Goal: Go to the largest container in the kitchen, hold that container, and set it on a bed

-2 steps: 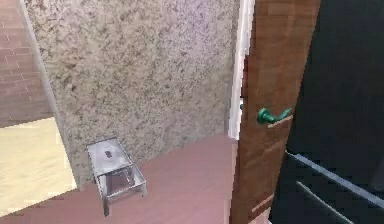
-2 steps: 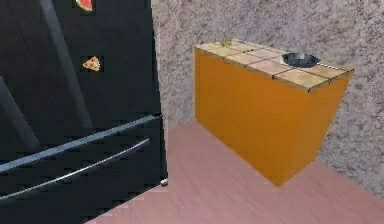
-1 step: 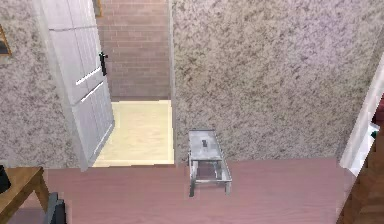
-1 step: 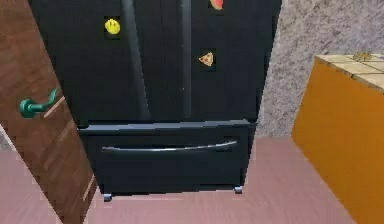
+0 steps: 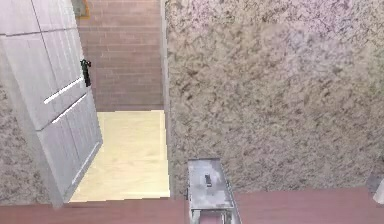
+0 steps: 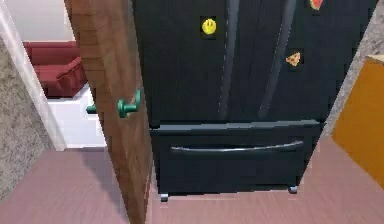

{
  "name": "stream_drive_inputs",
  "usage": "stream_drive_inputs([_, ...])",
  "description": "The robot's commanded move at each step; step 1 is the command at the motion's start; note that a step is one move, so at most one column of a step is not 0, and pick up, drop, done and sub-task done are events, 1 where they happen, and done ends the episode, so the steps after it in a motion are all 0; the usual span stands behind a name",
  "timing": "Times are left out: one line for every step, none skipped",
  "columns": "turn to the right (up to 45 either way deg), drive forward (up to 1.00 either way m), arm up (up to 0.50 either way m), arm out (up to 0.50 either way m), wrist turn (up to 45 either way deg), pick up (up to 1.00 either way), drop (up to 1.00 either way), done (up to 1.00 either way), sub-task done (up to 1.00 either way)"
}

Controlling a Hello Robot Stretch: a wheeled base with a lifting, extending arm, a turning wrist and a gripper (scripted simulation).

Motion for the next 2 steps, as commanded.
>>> stream_drive_inputs([-45.0, 0.00, 0.00, 0.00, 0.0, 0.00, 0.00, 0.00, 0.00])
stream_drive_inputs([-45.0, 0.00, 0.00, 0.00, 0.0, 0.00, 0.00, 0.00, 0.00])
